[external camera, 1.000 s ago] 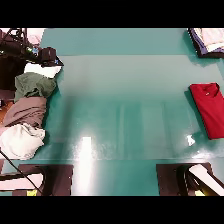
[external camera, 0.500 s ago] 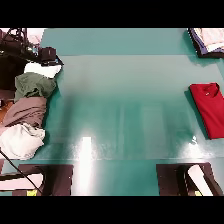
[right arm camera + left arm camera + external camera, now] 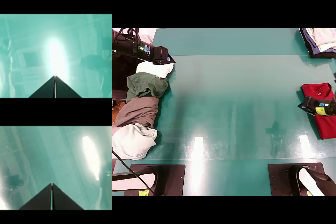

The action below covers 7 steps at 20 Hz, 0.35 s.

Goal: Fold the shirts.

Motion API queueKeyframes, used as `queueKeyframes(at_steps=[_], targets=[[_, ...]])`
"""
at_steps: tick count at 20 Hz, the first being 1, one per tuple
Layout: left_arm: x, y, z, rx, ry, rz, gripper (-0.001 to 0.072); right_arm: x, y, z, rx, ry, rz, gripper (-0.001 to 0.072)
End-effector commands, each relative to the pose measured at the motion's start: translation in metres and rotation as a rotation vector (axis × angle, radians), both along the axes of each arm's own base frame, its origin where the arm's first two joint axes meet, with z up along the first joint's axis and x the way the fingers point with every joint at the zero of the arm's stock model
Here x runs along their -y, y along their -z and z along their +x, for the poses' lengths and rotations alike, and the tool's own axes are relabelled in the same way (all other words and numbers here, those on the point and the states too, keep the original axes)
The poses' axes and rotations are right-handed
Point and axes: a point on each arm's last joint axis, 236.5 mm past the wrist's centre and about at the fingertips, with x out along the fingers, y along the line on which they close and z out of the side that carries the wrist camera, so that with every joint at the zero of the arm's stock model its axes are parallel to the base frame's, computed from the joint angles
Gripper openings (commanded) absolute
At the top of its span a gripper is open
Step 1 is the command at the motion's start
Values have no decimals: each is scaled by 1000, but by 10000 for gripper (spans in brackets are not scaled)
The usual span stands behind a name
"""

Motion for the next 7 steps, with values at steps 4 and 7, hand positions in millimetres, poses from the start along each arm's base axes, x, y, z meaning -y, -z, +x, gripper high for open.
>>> queueKeyframes(at_steps=[4,7], targets=[[0,0,1,3,0,1,27,-36,1,-5,-14,-121,9,15],[0,0,1,3,0,1,27,-39,3,-11,-37,-135,16,15]])
